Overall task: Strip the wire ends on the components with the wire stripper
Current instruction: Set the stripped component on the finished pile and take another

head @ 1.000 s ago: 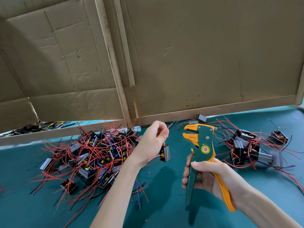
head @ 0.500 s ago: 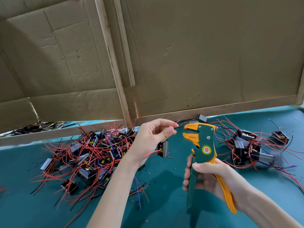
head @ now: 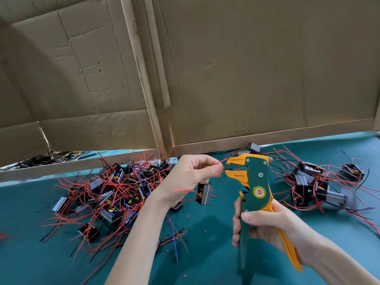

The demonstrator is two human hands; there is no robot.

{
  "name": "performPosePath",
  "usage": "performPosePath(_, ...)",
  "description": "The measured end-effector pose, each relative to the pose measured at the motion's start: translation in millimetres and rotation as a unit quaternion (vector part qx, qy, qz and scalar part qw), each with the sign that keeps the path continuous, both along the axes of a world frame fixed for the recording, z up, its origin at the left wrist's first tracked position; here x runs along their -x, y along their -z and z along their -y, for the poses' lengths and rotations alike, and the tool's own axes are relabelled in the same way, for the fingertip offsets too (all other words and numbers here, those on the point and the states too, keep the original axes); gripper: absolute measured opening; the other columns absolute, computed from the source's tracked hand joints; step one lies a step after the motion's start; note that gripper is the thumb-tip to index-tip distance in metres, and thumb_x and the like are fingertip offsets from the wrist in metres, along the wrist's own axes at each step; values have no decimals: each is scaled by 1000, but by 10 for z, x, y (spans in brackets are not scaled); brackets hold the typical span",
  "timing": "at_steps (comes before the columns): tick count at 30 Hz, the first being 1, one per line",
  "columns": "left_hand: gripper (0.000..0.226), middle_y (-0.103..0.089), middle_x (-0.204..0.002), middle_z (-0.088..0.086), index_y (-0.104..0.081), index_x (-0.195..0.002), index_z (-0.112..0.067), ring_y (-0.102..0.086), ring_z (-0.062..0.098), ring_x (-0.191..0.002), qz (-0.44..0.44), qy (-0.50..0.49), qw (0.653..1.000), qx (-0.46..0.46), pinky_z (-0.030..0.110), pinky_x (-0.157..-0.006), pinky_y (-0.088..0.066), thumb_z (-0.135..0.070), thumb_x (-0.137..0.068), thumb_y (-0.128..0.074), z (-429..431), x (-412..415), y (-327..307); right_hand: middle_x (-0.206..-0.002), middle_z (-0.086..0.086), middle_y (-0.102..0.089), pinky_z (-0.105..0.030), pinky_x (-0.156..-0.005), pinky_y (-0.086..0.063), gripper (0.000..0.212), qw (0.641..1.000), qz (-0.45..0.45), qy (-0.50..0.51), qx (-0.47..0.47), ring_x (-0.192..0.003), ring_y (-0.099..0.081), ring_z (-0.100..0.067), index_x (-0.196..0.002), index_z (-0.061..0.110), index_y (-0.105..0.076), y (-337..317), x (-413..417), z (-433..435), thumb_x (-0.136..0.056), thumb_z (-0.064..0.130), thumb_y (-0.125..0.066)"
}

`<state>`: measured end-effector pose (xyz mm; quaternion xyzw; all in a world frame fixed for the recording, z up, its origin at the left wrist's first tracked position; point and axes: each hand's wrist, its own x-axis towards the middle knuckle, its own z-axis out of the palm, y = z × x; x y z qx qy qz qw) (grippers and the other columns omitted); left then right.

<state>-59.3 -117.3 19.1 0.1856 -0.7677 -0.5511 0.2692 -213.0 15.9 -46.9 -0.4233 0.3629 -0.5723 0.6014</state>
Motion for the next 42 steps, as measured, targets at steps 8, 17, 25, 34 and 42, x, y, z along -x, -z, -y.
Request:
performPosePath(8, 9, -61, -73, -3, -68, -86, -9, -48, -2, -58, 18, 10, 1000, 2, 13, -59, -36, -10, -92, -61, 8, -53, -42, -66, -23, -58, -42, -59, -52, 40, 999, -46, 23, -6, -56, -59, -34, -75, 8, -64, 9, -24, -53, -61, 34, -91)
performPosePath(17, 11, -68, -77, 0, -66, -82, -18, -46, 8, -61, -46, 32, 998, -34, 17, -61, -40, -29, -83, -65, 50, 20, 98, -51, -14, -45, -28, -40, -41, 40, 983, -61, 170, -41, -38, -44, -24, -56, 12, -52, 49, -161, -60, -57, 40, -81)
performPosePath(25, 19, -66, -79, -13, -75, -88, -30, -52, -2, -72, -55, -44, 996, 47, 10, -73, -40, -30, -88, -56, 43, 59, 113, -76, -26, -60, -49, -69, -55, 35, 997, 53, 60, 12, -69, -64, -40, -81, 5, -67, 41, -1, 41, -60, 23, -89)
performPosePath(34, 26, -71, -97, 2, -71, -101, -26, -58, 4, -80, -71, -99, 991, 58, 18, -79, -49, -4, -89, -61, 39, 47, 50, -78, -26, -60, -49, -70, -55, 38, 996, 69, 49, 13, -71, -64, -40, -85, 4, -68, 34, 7, 10, -58, 21, -90)
performPosePath(42, 21, -68, -60, -3, -75, -66, -20, -60, 9, -53, -134, -109, 982, 78, 17, -56, -49, 0, -68, -81, -11, 74, -5, -78, -25, -60, -48, -70, -55, 32, 998, 40, 34, 16, -70, -63, -39, -85, 4, -67, -45, 35, -16, -63, 20, -84)
